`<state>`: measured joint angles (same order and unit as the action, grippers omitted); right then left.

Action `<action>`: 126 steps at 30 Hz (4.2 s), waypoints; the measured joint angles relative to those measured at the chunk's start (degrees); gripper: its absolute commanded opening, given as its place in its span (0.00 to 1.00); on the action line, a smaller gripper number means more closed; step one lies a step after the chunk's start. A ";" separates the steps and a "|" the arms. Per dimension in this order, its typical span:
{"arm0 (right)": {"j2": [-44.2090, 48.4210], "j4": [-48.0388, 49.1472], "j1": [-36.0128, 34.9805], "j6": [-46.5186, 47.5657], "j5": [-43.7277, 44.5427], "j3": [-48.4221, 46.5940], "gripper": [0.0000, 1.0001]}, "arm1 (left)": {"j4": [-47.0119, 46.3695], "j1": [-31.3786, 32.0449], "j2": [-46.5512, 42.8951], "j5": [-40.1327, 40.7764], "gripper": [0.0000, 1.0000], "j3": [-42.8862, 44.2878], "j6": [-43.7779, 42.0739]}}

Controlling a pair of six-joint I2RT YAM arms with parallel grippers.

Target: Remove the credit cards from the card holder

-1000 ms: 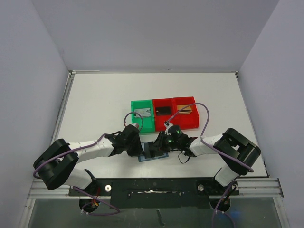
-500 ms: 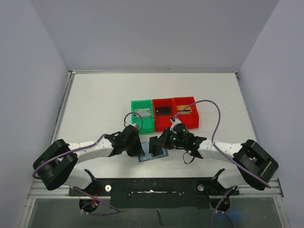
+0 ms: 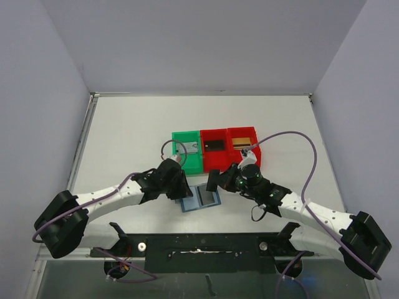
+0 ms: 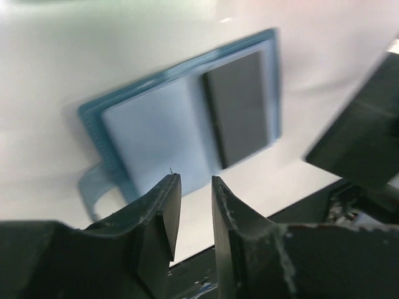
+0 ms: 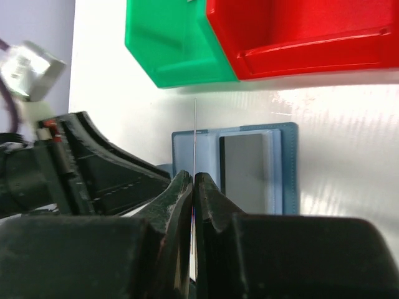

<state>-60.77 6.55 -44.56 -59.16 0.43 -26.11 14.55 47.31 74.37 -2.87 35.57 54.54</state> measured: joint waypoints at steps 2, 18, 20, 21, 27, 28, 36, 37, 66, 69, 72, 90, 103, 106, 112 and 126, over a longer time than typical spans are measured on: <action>2.03 -1.01 0.00 0.24 2.25 0.72 0.00 | -0.15 0.00 -0.26 -0.42 0.29 2.47 -0.39; 5.90 -5.46 0.72 3.45 10.88 1.60 0.00 | -4.85 0.00 8.76 -2.47 0.28 5.11 -1.46; 6.03 -6.21 1.03 4.02 11.47 1.60 0.00 | -3.63 0.00 8.96 -1.64 0.28 3.91 -1.44; 6.16 -6.64 1.14 4.42 11.80 1.60 0.00 | -3.13 0.00 8.90 -1.29 0.28 3.34 -1.44; 8.90 -9.86 3.39 7.72 13.31 1.51 0.00 | -0.68 0.00 5.46 -0.33 0.30 2.40 -1.25; 9.31 -10.40 4.20 8.33 13.38 1.33 0.00 | -0.37 0.00 4.55 -0.26 0.30 2.43 -1.25; 11.47 -12.81 10.93 13.86 11.96 -0.83 0.00 | 3.13 -0.02 0.02 1.64 0.34 4.61 -1.66; 12.07 -12.92 11.45 14.78 11.89 -0.94 0.00 | 4.35 -0.13 -0.50 2.40 0.35 5.18 -2.08; -18.45 -1.49 8.87 81.24 0.94 -21.79 0.00 | 21.49 -31.39 -24.83 13.99 0.70 10.62 -25.07; -21.53 -1.88 10.40 83.82 -1.51 -24.83 0.00 | 20.70 -31.39 -25.20 14.78 0.71 10.34 -25.33; -25.57 -1.75 10.56 85.90 -2.67 -27.89 0.00 | 19.91 -31.39 -24.92 15.23 0.70 10.05 -25.55; -36.59 -3.74 11.32 100.59 -5.62 -32.54 0.00 | 18.32 -32.96 -24.26 15.34 0.72 9.70 -26.86; -41.05 -5.40 12.57 111.49 -8.52 -34.45 0.05 | 18.21 -33.46 -24.22 14.82 0.72 9.66 -26.99; -41.35 -5.35 12.76 112.98 -8.87 -34.45 0.05 | 18.18 -33.53 -23.89 14.62 0.72 9.66 -27.02; -43.82 -3.21 12.76 115.78 -8.52 -34.45 0.07 | 18.14 -33.57 -23.63 14.40 0.72 9.66 -27.21; -45.79 -5.16 13.07 115.71 -8.33 -37.24 0.30 | 17.77 -34.69 -22.27 13.07 0.72 9.66 -27.67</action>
<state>-106.56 1.39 -31.48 56.55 -7.90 -63.35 32.32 12.62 52.10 10.20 45.23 26.87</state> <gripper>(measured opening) 0.260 0.712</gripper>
